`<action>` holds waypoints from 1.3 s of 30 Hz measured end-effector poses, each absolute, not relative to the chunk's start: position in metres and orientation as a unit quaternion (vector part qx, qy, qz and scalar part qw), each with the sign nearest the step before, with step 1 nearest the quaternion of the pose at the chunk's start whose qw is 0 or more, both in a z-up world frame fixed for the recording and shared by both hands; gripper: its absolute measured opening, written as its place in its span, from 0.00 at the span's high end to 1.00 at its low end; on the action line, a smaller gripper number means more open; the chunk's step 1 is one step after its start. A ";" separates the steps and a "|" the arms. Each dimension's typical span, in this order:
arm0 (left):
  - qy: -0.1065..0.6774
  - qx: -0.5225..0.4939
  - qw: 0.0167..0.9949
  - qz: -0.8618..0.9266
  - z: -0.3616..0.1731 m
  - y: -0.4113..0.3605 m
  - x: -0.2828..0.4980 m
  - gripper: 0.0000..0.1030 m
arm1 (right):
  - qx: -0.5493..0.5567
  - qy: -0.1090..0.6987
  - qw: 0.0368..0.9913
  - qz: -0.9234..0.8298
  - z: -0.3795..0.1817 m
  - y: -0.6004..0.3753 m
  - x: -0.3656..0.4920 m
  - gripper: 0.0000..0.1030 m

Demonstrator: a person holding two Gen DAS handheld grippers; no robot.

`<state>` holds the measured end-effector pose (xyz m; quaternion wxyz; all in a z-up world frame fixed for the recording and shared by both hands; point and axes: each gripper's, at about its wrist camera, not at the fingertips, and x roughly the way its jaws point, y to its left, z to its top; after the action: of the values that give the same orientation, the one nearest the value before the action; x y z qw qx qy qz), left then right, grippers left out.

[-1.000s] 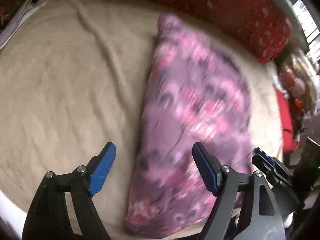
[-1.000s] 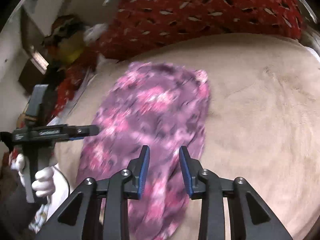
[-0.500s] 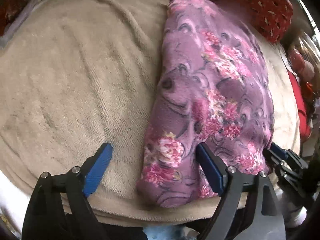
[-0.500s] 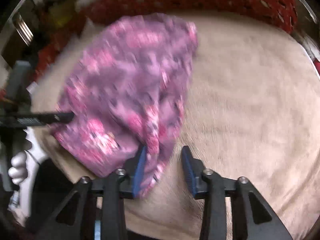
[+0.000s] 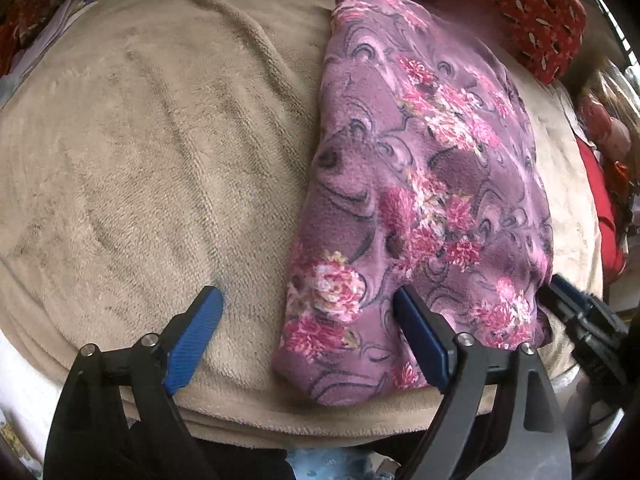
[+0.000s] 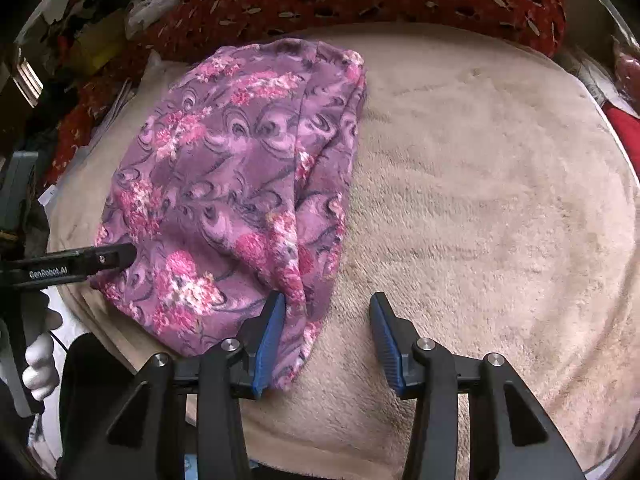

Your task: Fold small clothes

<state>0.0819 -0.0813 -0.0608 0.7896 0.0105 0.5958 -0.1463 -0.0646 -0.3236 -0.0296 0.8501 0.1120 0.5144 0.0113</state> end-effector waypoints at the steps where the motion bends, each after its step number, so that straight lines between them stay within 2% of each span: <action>1: 0.597 0.006 0.788 -0.152 -0.058 -0.080 0.082 0.15 | 0.117 0.509 0.853 0.011 -0.025 -0.323 -0.062 0.56; 5: 0.583 -0.046 0.791 -0.182 -0.032 -0.068 0.093 0.15 | 0.158 0.454 0.876 0.023 0.001 -0.327 -0.051 0.56; 8: 0.580 -0.038 0.798 -0.158 -0.028 -0.068 0.113 0.15 | 0.170 0.429 0.887 0.019 0.007 -0.331 -0.038 0.56; 12: 0.616 -0.038 0.771 -0.158 -0.046 -0.064 0.138 0.15 | 0.168 0.479 0.862 -0.003 -0.032 -0.336 -0.013 0.56; 14: 0.607 -0.056 0.772 -0.180 -0.037 -0.059 0.144 0.15 | 0.210 0.477 0.853 0.004 -0.040 -0.345 -0.011 0.56; 18: 0.565 -0.031 0.803 -0.186 -0.007 -0.073 0.168 0.14 | 0.236 0.424 0.874 0.002 -0.008 -0.364 0.011 0.56; 22: 0.560 0.007 0.810 -0.173 -0.014 -0.100 0.191 0.14 | 0.251 0.404 0.880 -0.004 0.005 -0.377 0.053 0.56; 24: 0.581 0.013 0.797 -0.163 -0.034 -0.111 0.204 0.14 | 0.251 0.414 0.875 -0.019 -0.006 -0.381 0.077 0.57; 25: 0.594 0.004 0.788 -0.163 -0.044 -0.113 0.209 0.11 | 0.244 0.428 0.870 -0.033 -0.013 -0.381 0.084 0.59; 26: 0.601 -0.013 0.782 -0.163 -0.051 -0.113 0.215 0.04 | 0.222 0.458 0.859 -0.058 -0.027 -0.379 0.095 0.55; 27: 0.606 -0.030 0.778 -0.159 -0.053 -0.109 0.219 0.03 | 0.205 0.479 0.851 -0.069 -0.039 -0.377 0.104 0.54; 29: 0.611 -0.055 0.773 -0.163 -0.053 -0.101 0.222 0.03 | 0.210 0.462 0.859 -0.066 -0.041 -0.383 0.107 0.52; 34: 0.595 -0.040 0.785 -0.169 -0.035 -0.084 0.199 0.03 | 0.183 0.494 0.849 -0.031 -0.018 -0.388 0.102 0.47; 39: 0.601 -0.055 0.778 -0.173 -0.045 -0.075 0.161 0.03 | 0.145 0.523 0.837 0.074 -0.016 -0.364 0.054 0.47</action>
<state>0.1607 -0.0754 -0.0446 0.7782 -0.0548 0.6012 -0.1728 0.0540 -0.3639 -0.0164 0.8367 0.1448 0.5230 0.0737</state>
